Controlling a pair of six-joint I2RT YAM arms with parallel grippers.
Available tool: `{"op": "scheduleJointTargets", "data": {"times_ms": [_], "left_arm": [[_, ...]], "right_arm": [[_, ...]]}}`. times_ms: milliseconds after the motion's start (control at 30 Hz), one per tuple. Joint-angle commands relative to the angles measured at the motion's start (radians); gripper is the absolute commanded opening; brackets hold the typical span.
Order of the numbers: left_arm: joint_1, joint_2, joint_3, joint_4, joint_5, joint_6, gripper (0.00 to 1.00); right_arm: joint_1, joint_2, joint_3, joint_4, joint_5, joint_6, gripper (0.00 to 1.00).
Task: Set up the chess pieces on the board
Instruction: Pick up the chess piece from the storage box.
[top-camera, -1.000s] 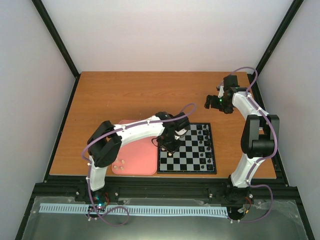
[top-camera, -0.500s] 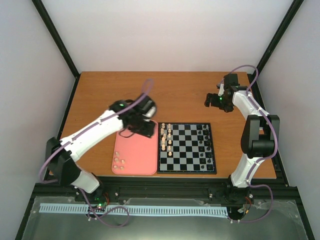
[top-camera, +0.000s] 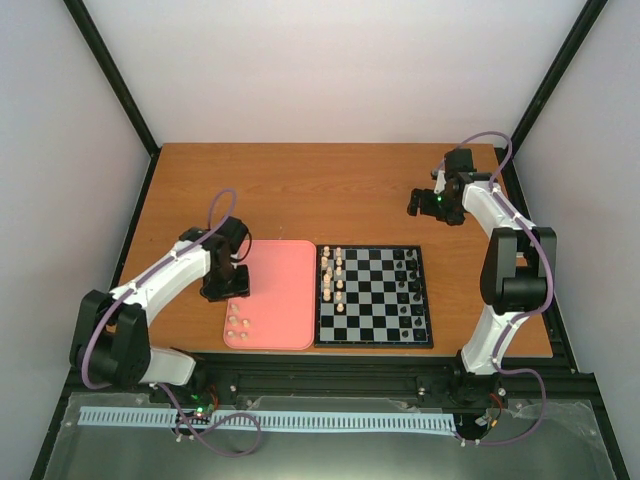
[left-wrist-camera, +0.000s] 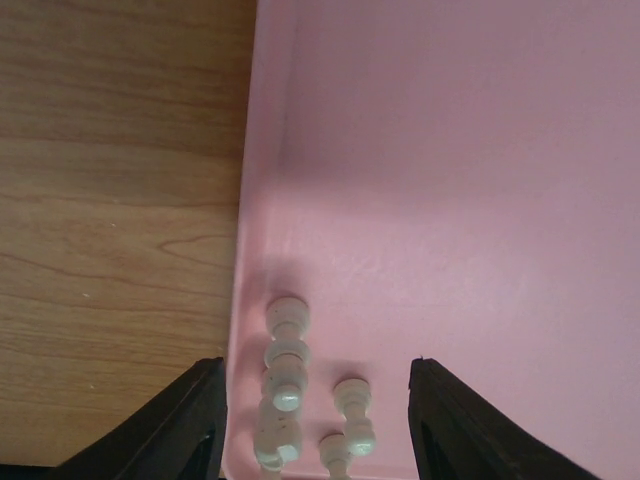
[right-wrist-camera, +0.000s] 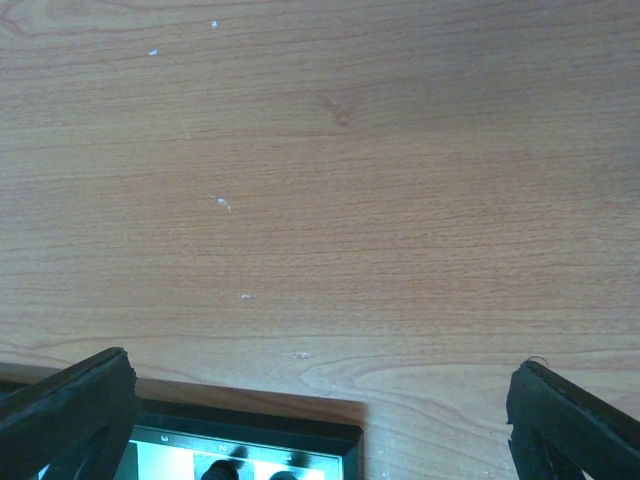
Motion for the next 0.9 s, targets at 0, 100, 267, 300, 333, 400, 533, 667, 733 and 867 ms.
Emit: {"op": "scheduleJointTargets", "data": {"times_ms": [0,100,267,300,333,400,533,667,733,867], "left_arm": [[0.012,-0.021,-0.048,0.068,0.056,-0.047,0.51],[0.012,0.005,-0.061,0.088,0.057,-0.051,0.49],[0.012,0.026,-0.061,0.091,0.045,-0.054,0.47],[0.013,0.032,-0.062,0.088,0.044,-0.054,0.46],[0.012,0.036,-0.061,0.086,0.043,-0.054,0.45],[0.012,0.045,-0.061,0.082,0.038,-0.056,0.44],[0.012,0.059,-0.052,0.055,0.027,-0.062,0.42],[0.012,0.061,-0.047,0.041,0.020,-0.065,0.42],[0.012,0.067,-0.047,0.040,0.018,-0.065,0.42],[0.012,0.093,-0.046,0.038,0.016,-0.064,0.34]], "right_arm": [[0.008,0.011,0.010,-0.006,0.015,-0.020,1.00],[0.008,0.011,0.002,-0.003,0.012,-0.018,1.00],[0.008,0.006,-0.014,0.000,0.019,-0.022,1.00],[0.008,0.006,-0.016,0.001,0.021,-0.022,1.00],[0.008,0.004,-0.018,0.001,0.023,-0.024,1.00],[0.008,0.003,-0.022,0.001,0.025,-0.025,1.00],[0.008,-0.001,-0.027,0.001,0.026,-0.028,1.00],[0.008,-0.004,-0.035,0.010,0.024,-0.026,1.00],[0.008,-0.003,-0.039,0.014,0.020,-0.025,1.00],[0.008,-0.003,-0.042,0.017,0.019,-0.027,1.00]]}}
